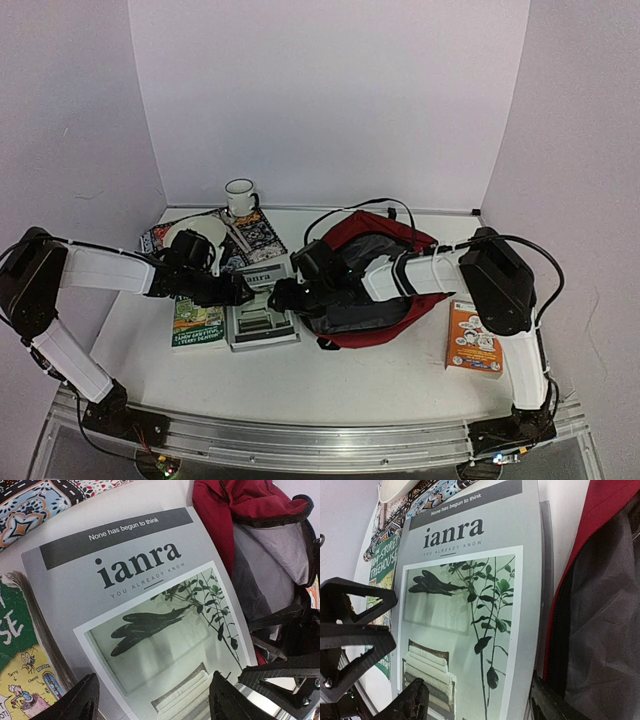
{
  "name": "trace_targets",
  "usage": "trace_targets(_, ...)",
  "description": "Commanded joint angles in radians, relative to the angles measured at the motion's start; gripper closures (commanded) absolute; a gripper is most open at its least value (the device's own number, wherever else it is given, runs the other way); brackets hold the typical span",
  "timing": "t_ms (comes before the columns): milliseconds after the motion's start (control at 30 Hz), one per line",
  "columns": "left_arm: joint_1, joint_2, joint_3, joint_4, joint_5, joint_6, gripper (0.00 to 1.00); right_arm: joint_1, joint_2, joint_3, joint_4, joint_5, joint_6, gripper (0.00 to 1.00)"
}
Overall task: Pack the student bag
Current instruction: Pick up the book from the center of the board.
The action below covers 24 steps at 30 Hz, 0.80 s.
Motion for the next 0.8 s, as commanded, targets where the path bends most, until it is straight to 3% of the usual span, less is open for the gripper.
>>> trace_targets(0,-0.005,0.030,-0.070,-0.054,0.102,-0.048,0.24,0.004,0.028,0.036,0.011,-0.005,0.024,0.37)
trace_targets(267,-0.004,-0.024,-0.078,-0.025,0.098,-0.079,0.24,0.002,-0.029,-0.005,0.050,-0.028,0.027,0.65)
trace_targets(500,-0.005,-0.114,-0.085,-0.029,0.044,-0.107,0.22,0.002,-0.054,-0.025,0.073,-0.054,0.033,0.99)
trace_targets(767,0.008,-0.289,-0.121,-0.045,-0.046,-0.182,0.17,0.002,-0.131,-0.092,0.162,-0.060,0.093,1.00)
